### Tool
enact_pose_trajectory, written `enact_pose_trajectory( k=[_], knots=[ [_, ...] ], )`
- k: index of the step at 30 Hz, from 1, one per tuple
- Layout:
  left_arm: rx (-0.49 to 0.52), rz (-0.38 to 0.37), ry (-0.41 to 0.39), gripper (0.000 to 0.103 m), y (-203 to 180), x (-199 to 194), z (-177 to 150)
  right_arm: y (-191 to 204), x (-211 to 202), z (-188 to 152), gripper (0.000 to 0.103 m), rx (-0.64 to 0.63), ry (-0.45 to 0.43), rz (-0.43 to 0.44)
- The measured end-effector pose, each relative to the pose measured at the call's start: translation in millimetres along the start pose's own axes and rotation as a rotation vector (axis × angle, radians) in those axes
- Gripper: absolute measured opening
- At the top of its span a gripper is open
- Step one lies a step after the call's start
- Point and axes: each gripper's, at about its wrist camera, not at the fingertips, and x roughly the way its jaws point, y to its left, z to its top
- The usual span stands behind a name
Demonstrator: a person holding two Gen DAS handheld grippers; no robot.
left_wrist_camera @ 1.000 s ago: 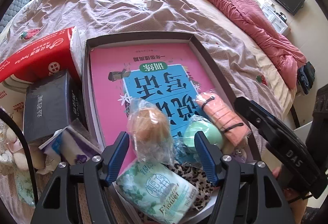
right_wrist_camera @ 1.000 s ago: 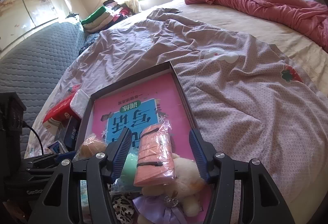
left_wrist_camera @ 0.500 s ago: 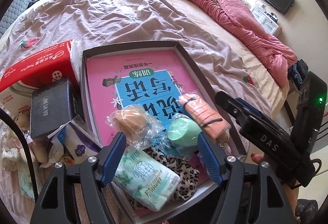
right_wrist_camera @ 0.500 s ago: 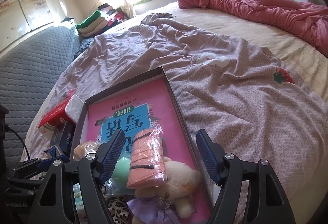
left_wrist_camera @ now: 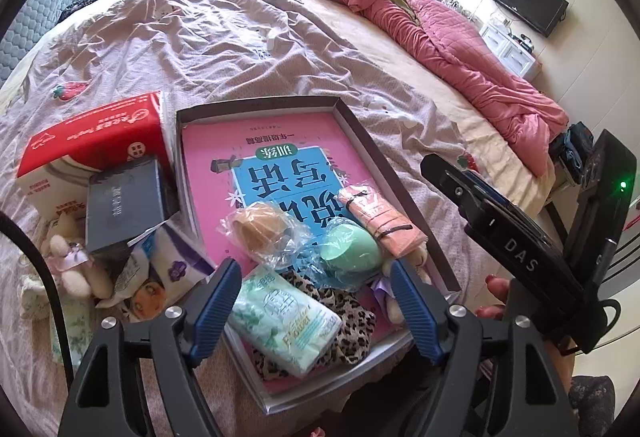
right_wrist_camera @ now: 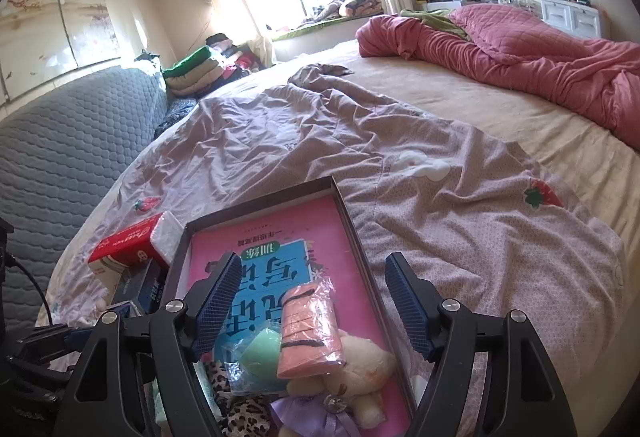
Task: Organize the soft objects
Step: 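Withdraw both open tools from the tray back toward the pile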
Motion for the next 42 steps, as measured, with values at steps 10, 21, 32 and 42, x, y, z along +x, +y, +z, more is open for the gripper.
enact_pose_trajectory(
  k=[10, 21, 32, 42],
  knots=[
    [0.015, 0.02, -0.036, 0.078, 8, -33, -13, 26, -18, 4, 0.076, -0.072, -0.04, -0.018],
    [-0.016, 0.082, -0.079, 0.078, 38, -65, -21, 61, -31, 7, 0.076, -0.117, -0.041, 0.056],
    [-0.071, 0.121, -0.111, 0.078, 73, -91, -33, 106, -36, -7, 0.082, -0.201, 0.004, 0.129],
    [-0.142, 0.184, -0.126, 0.078, 121, -115, -54, 129, -35, -18, 0.082, -0.269, 0.034, 0.168]
  ],
)
